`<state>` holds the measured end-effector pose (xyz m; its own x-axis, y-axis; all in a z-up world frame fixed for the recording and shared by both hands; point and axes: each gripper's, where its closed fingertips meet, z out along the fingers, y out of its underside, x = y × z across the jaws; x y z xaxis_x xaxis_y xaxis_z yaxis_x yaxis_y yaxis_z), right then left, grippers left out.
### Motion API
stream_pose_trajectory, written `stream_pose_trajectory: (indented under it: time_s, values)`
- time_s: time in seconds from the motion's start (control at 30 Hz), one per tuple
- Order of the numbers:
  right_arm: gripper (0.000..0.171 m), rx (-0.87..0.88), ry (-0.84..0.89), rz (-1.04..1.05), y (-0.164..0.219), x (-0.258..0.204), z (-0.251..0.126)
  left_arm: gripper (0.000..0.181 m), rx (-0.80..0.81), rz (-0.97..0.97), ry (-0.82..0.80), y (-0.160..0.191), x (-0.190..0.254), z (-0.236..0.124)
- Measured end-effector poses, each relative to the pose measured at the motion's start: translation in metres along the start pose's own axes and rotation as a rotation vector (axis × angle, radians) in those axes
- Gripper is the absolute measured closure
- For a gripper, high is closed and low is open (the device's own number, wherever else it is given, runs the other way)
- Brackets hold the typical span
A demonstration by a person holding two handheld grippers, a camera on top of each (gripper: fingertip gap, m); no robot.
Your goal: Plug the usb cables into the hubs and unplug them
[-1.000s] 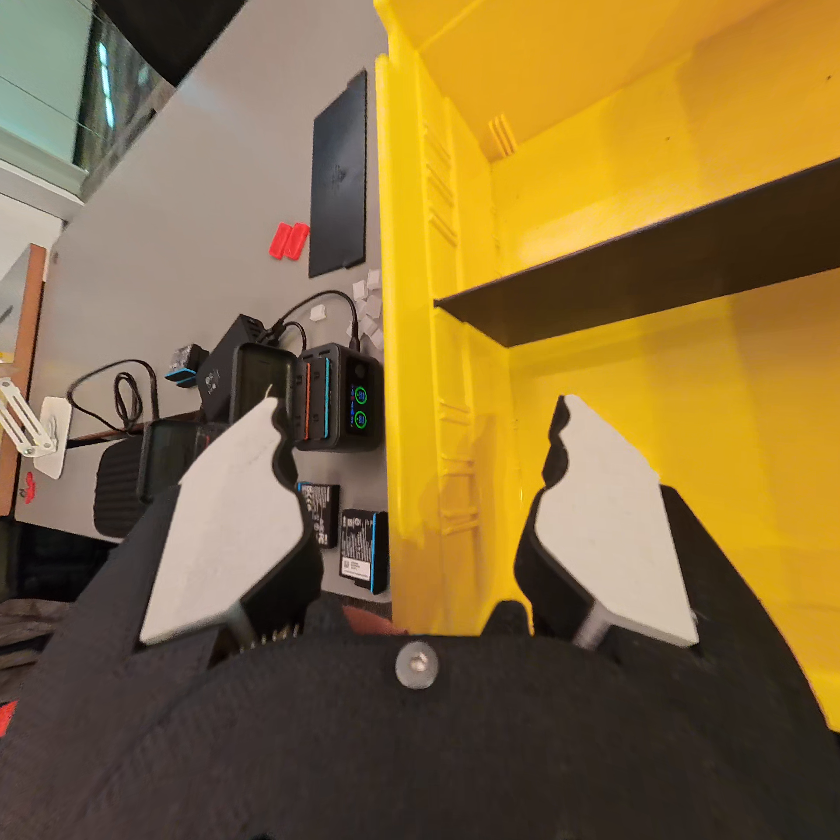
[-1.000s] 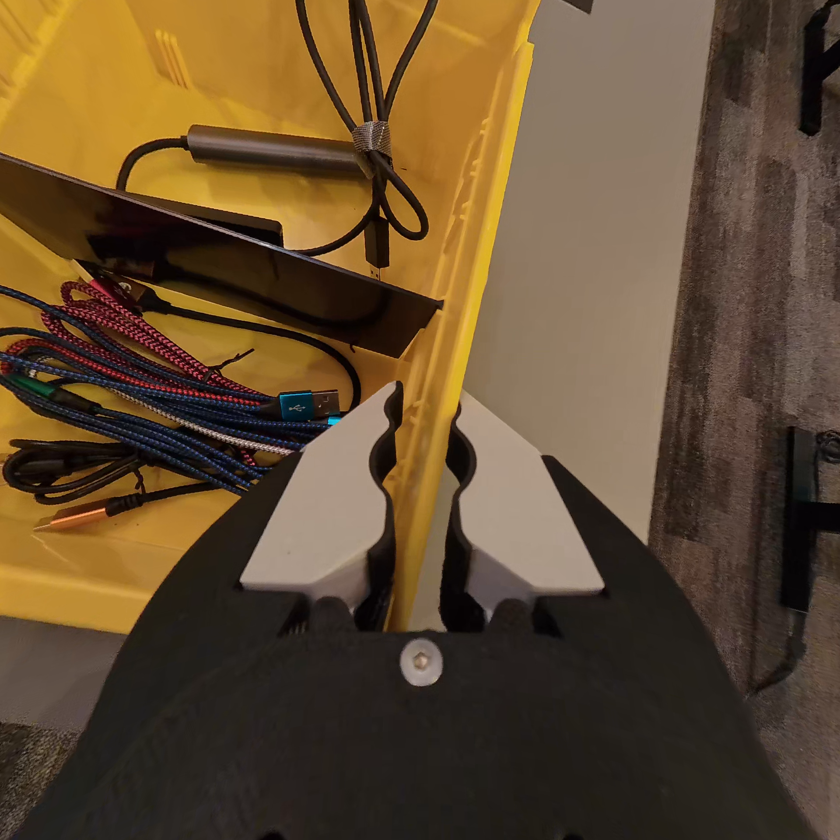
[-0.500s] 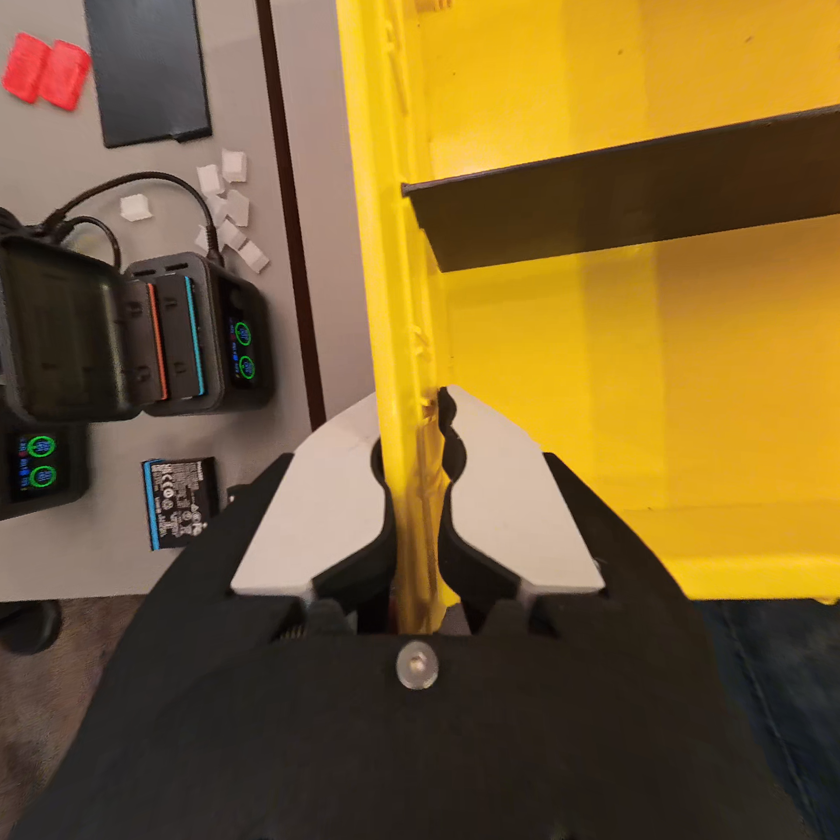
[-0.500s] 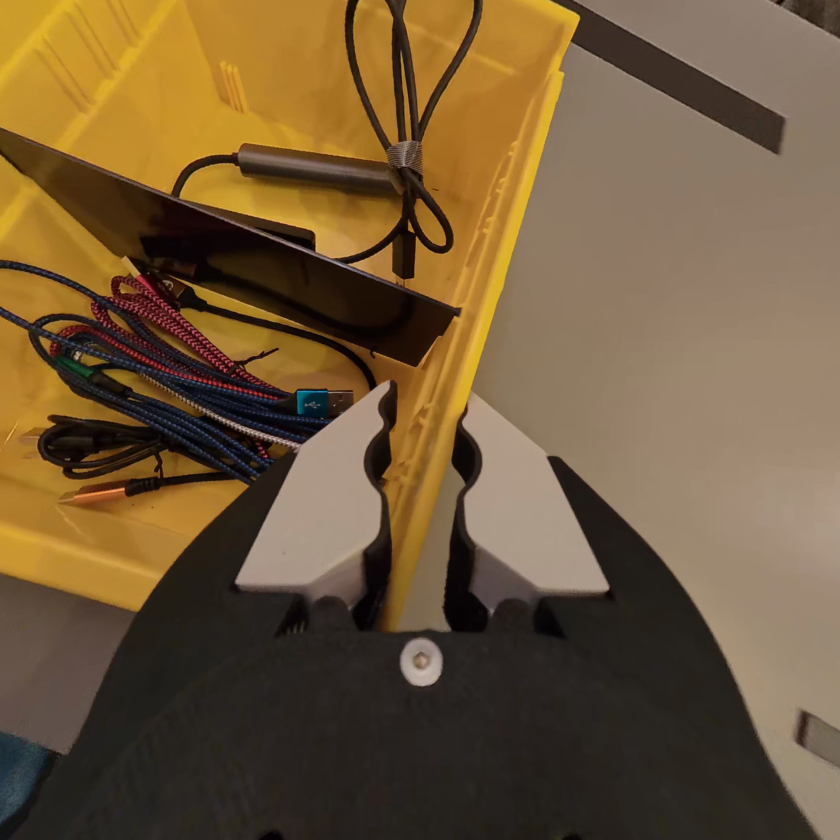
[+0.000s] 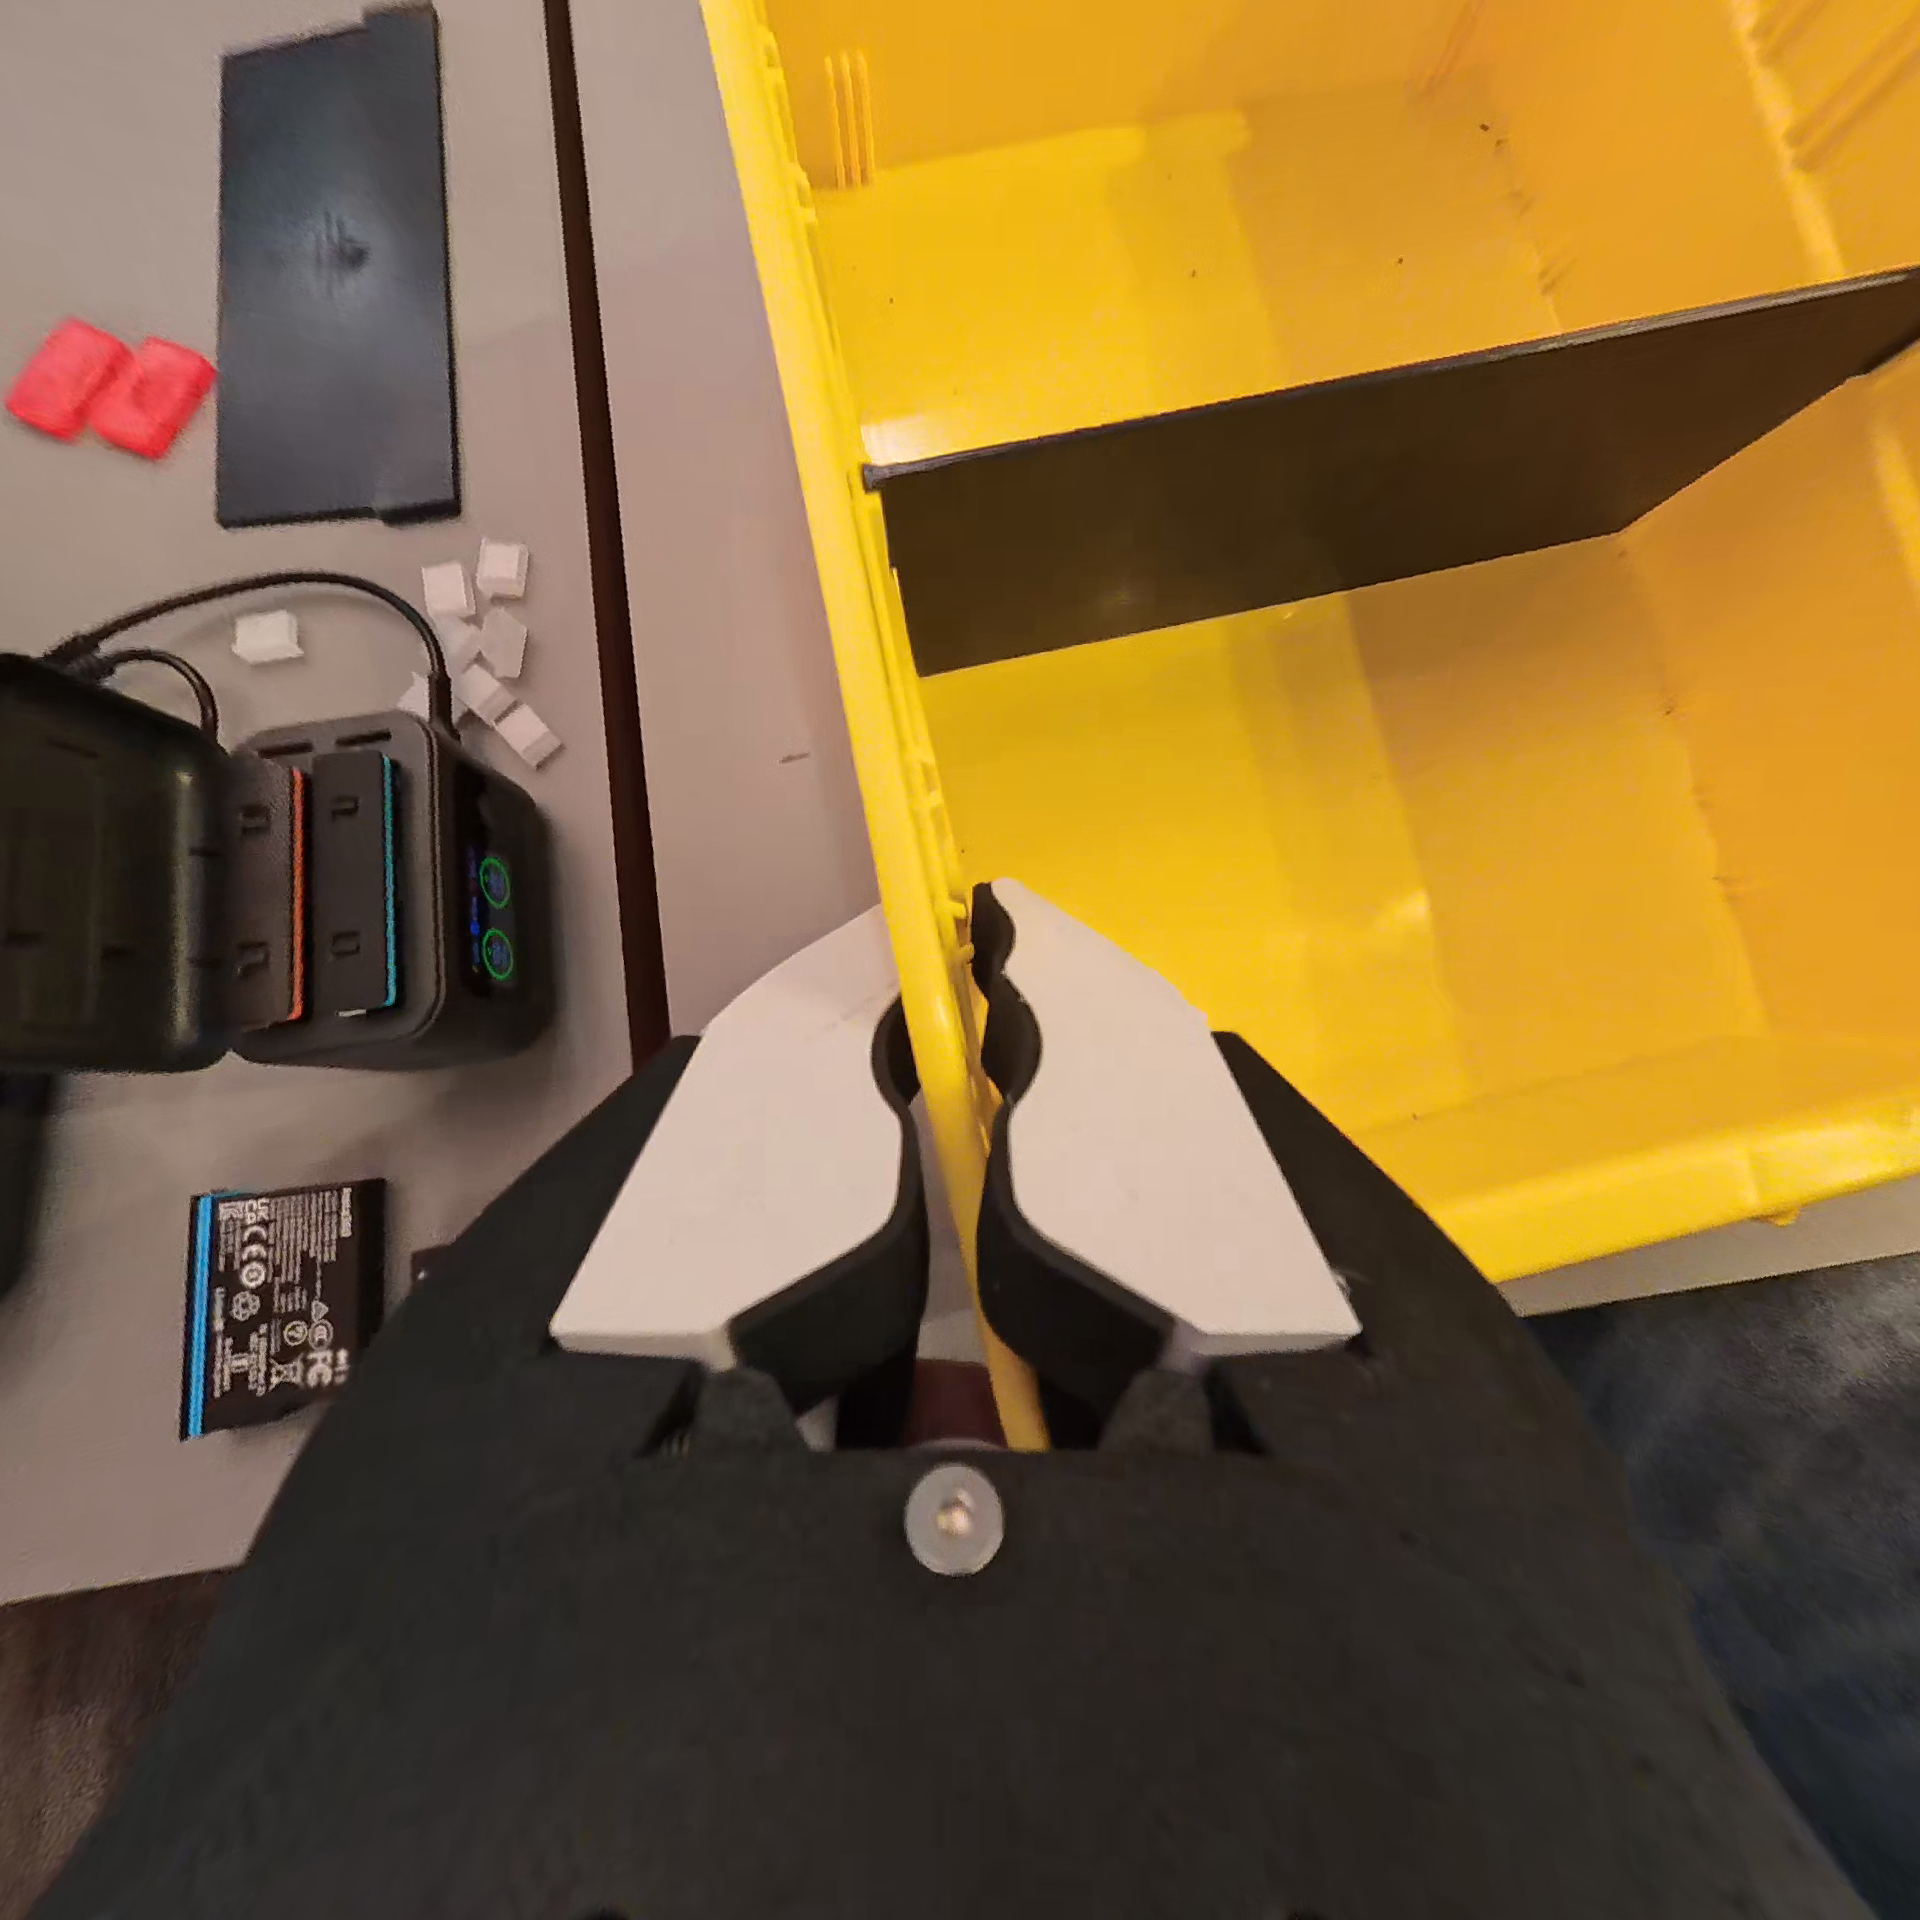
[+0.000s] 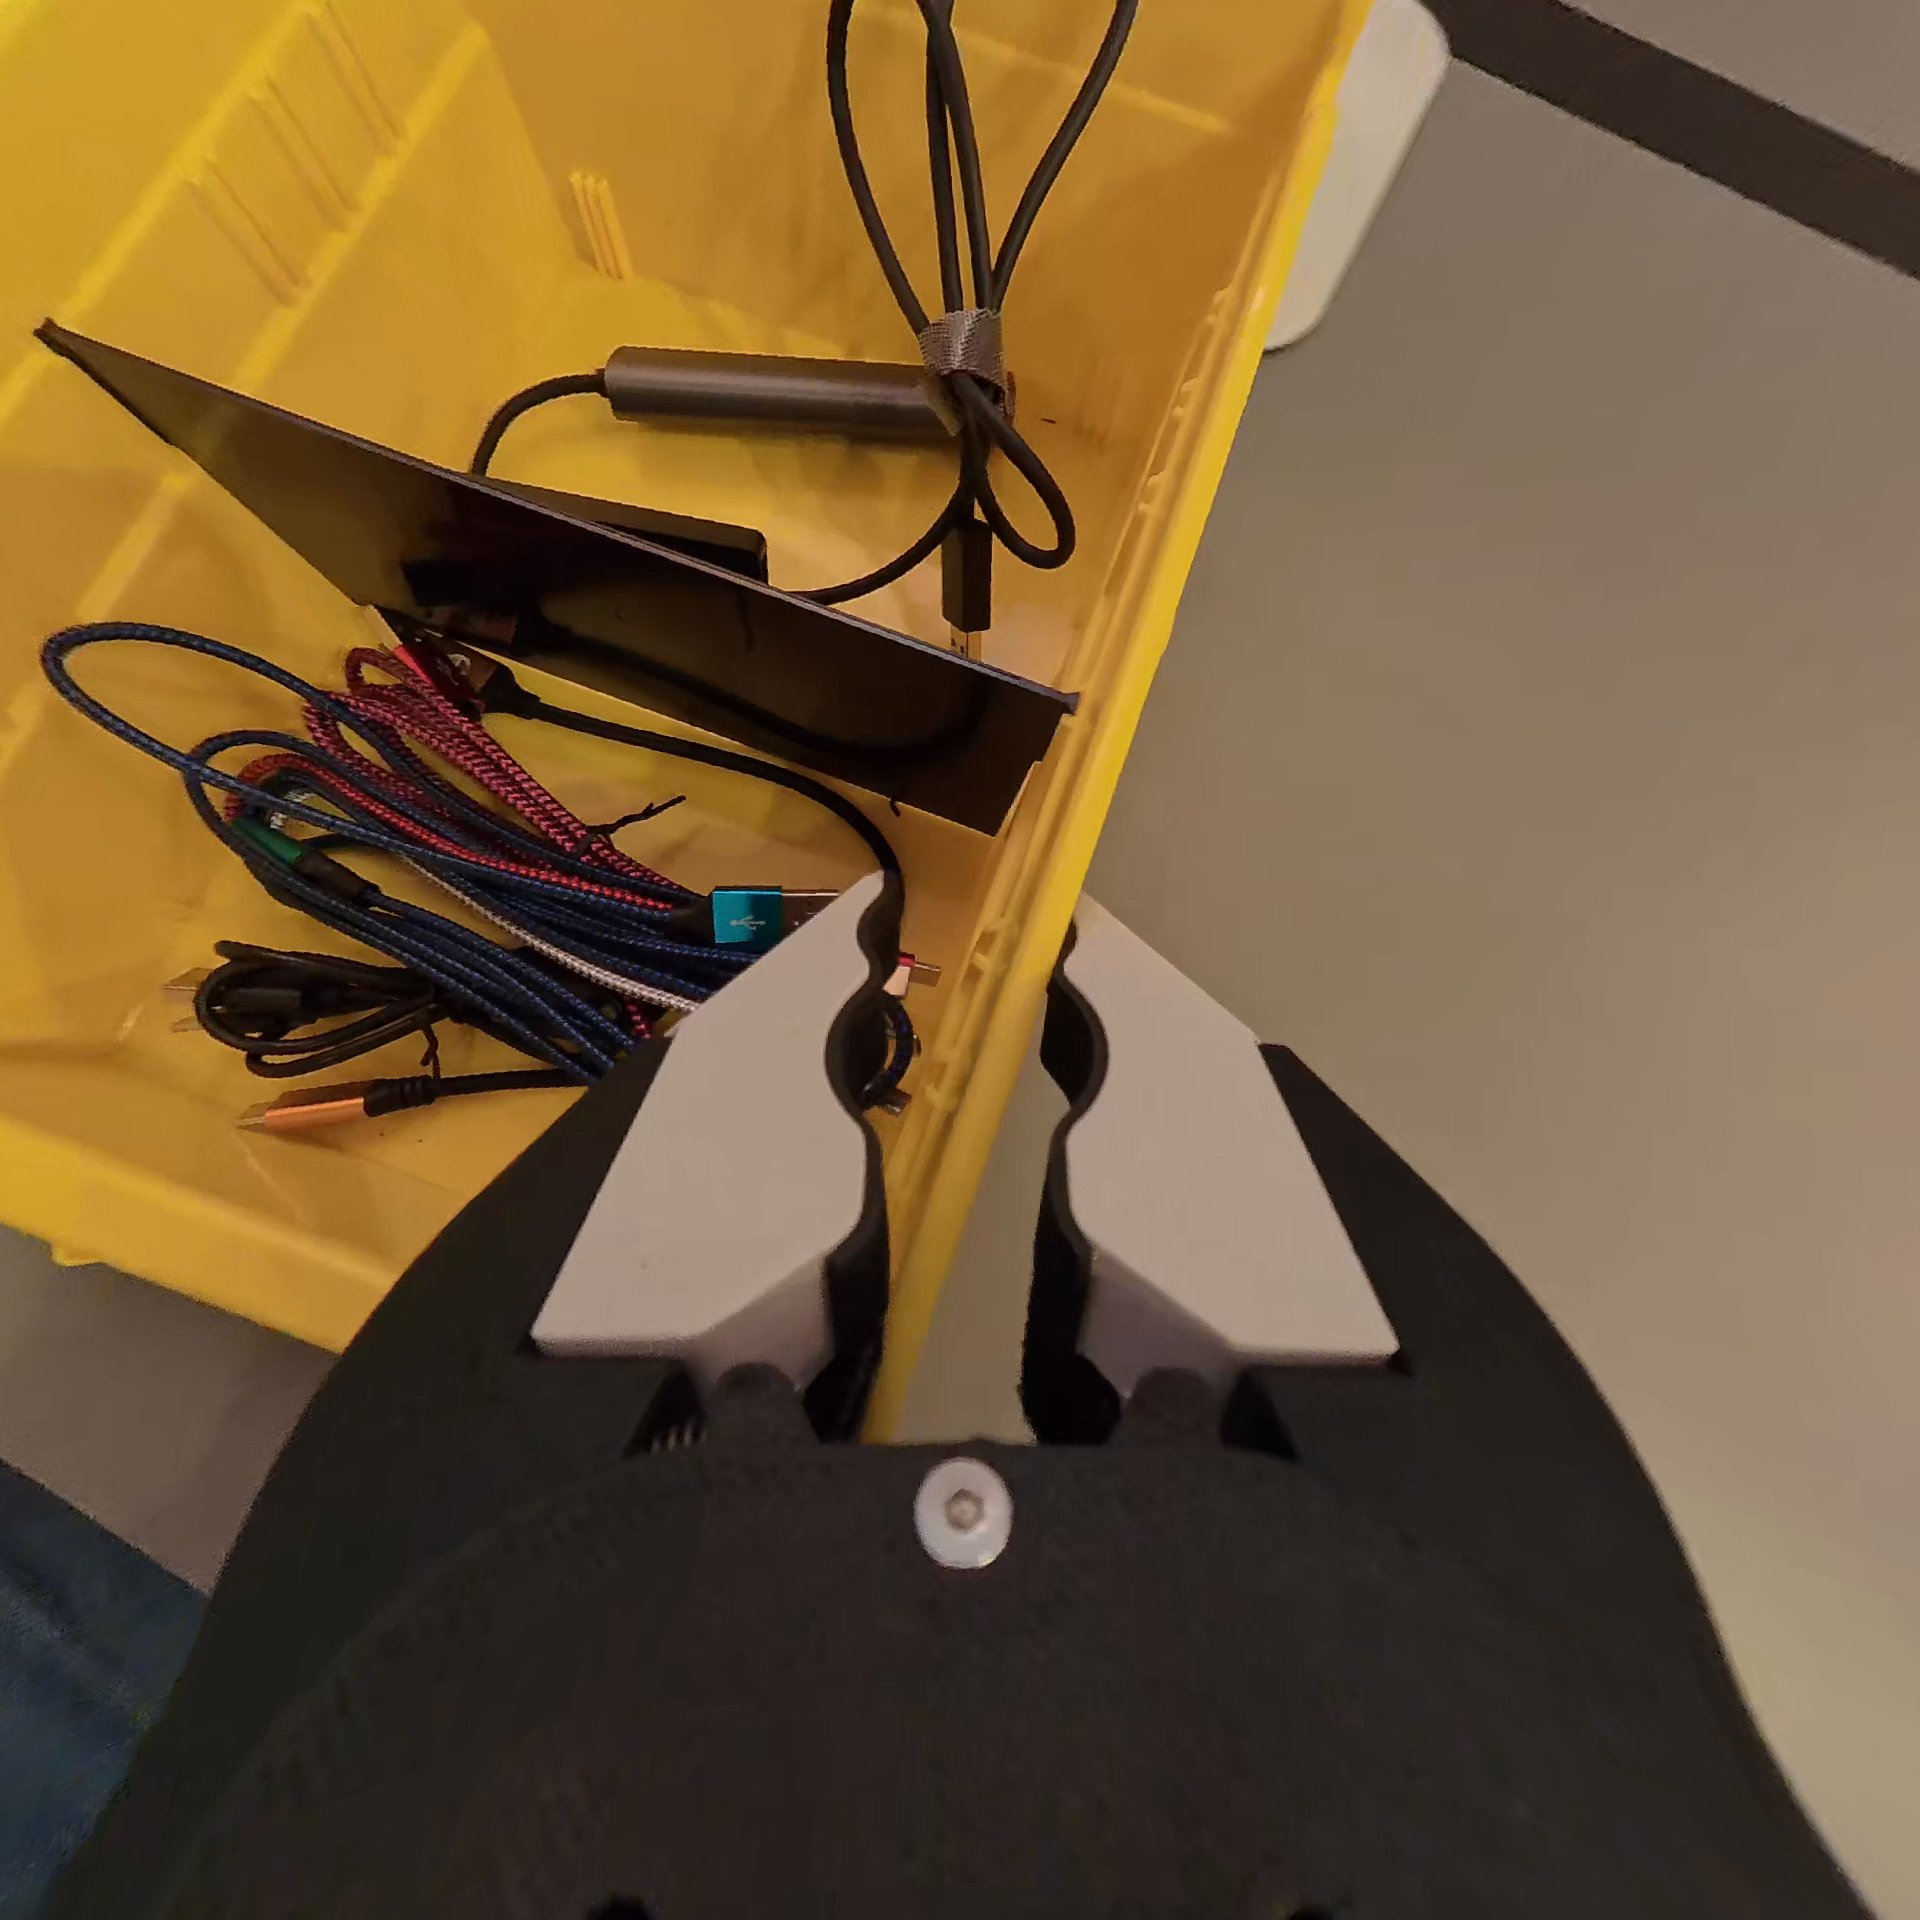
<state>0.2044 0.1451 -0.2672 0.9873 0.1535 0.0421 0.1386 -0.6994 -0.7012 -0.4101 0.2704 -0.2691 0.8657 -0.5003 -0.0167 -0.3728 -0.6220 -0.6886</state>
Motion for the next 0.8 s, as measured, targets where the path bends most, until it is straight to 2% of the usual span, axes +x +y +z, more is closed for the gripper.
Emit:
stream_pose_trajectory:
  time_s: [0.37,0.5,0.8]
  values:
    - [0.128,0.047,-0.190,0.092,-0.041,-0.107,0.048,0.176,0.184,0.055,-0.079,-0.046,-0.008,-0.032]
    - [0.122,0.087,-0.252,0.116,-0.057,-0.143,0.058,0.176,0.260,0.037,-0.141,-0.060,-0.027,-0.067]
    - [0.092,0.143,-0.429,0.156,-0.093,-0.237,0.077,0.177,0.410,-0.017,-0.220,-0.078,-0.050,-0.145]
